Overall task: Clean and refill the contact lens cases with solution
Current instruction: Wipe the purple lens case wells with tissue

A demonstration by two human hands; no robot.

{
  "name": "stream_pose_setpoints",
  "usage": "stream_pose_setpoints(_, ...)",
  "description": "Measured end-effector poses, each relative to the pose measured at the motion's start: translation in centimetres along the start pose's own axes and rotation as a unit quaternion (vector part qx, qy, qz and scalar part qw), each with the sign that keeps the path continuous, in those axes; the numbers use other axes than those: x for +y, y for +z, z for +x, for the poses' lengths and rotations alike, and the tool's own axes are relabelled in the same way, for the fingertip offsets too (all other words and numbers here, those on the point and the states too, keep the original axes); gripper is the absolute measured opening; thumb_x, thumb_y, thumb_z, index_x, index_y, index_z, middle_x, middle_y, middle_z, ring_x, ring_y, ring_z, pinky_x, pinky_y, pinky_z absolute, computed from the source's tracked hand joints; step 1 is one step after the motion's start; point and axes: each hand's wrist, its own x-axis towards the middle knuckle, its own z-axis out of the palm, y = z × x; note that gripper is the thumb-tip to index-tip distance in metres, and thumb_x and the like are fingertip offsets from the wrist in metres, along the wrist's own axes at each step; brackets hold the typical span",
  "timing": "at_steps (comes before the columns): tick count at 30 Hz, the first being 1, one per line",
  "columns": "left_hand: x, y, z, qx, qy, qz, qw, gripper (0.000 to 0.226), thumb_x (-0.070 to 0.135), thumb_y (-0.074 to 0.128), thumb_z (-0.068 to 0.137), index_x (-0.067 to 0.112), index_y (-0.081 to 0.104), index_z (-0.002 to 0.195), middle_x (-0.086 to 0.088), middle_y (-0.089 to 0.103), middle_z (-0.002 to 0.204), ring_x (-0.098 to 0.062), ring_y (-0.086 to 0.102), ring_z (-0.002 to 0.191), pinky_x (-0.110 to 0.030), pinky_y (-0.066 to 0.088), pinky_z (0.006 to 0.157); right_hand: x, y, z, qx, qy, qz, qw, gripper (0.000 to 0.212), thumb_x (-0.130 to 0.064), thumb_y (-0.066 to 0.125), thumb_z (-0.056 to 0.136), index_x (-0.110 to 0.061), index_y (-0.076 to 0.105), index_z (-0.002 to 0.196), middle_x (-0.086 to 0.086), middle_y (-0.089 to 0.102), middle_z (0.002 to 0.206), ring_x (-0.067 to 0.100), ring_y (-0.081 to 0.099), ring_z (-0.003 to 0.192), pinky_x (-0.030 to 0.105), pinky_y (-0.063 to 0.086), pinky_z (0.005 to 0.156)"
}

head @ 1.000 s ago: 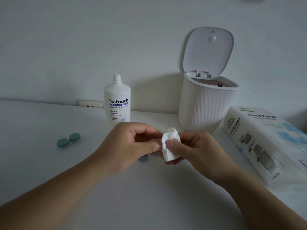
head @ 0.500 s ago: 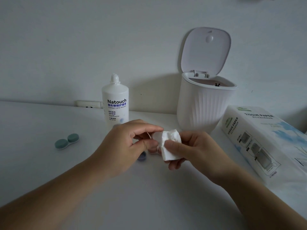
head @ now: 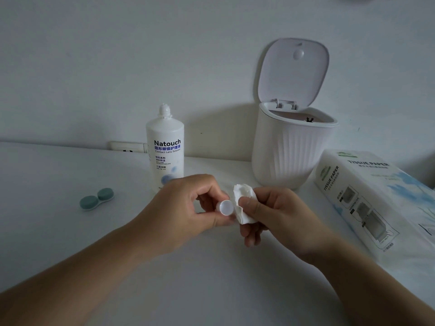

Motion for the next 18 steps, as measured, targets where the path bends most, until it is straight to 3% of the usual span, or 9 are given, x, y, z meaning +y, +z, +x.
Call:
stream_pose_setpoints(3,-0.3,-0.3,0.1,-0.019,0.01,0.015,1.0,0.016,0.021,0.083,0.081,0.024,0.073,0.093,0.008,0.069,0.083,-0.014,0.067,0.078,-0.019,0.052,0.071,-0.1,-0.2,-0.1,-0.031,0.013,-0.018,0.999,0.028,-0.023,0.06,0.1,-0.014,0.072,0.076,0.01,0.068,0.064,0.023,0.065,0.053,0.029,0.053,0.053)
stream_pose_setpoints(8,-0.3,-0.5,0.2,-0.047,0.043,0.026,0.998,0.034,0.007,0.078,0.083,0.029,0.074,0.11,0.007,0.07,0.096,-0.016,0.067,0.087,-0.029,0.054,0.082,0.0,0.0,-0.2,-0.087,0.026,-0.02,0.996,0.027,-0.022,0.062,0.099,-0.017,0.073,0.074,0.009,0.068,0.064,0.02,0.065,0.052,0.026,0.052,0.052)
stream_pose_setpoints(13,0.1,-0.1,0.0,0.012,0.024,0.0,1.0,0.019,0.026,0.084,0.077,0.016,0.071,0.087,0.005,0.069,0.08,-0.017,0.067,0.075,-0.029,0.055,0.072,0.3,-0.2,0.0,-0.016,-0.018,0.0,1.0,0.026,-0.027,0.066,0.095,-0.019,0.073,0.072,0.01,0.069,0.063,0.025,0.066,0.053,0.028,0.053,0.054)
stream_pose_setpoints(18,0.4,0.5,-0.2,0.029,0.039,0.0,0.999,0.023,0.017,0.085,0.079,0.014,0.062,0.079,0.006,0.064,0.075,-0.018,0.064,0.072,-0.027,0.052,0.063,-0.1,-0.4,0.1,0.025,-0.052,0.043,0.997,0.021,-0.032,0.069,0.086,-0.016,0.077,0.074,0.009,0.072,0.066,0.025,0.068,0.054,0.025,0.054,0.057)
